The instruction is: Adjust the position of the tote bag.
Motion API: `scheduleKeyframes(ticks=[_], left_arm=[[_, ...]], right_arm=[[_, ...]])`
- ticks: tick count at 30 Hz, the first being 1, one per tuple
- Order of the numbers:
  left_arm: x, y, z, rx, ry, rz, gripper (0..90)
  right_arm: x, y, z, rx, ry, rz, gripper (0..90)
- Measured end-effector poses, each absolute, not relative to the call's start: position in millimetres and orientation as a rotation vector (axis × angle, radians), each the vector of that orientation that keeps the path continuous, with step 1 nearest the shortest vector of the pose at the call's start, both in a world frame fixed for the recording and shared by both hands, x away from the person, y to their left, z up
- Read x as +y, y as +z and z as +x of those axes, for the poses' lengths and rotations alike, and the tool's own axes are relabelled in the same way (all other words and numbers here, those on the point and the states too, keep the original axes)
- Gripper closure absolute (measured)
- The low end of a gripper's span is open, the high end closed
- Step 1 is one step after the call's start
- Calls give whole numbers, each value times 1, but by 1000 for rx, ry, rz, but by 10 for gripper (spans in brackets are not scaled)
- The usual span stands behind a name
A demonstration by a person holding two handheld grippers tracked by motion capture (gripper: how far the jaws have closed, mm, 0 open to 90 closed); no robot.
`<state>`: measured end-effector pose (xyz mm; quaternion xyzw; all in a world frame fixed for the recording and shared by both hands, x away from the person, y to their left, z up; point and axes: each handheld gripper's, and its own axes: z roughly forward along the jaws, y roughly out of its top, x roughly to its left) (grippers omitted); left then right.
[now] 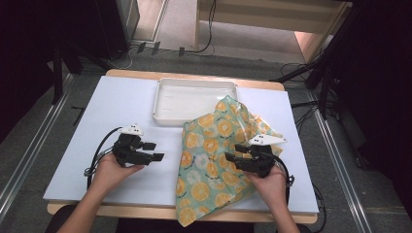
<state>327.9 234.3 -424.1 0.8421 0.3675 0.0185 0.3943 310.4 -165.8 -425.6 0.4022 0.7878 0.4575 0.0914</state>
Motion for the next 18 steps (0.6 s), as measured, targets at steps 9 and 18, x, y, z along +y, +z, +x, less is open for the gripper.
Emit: scheduleKeyframes(ticks=[9, 18], left_arm=[[228, -427, 331, 930, 51, 2149, 417], [229, -425, 332, 943, 11, 2110, 437]], right_arm=[[-170, -426, 306, 2332, 1342, 1202, 464], [-171, -422, 309, 2331, 1344, 1195, 461]])
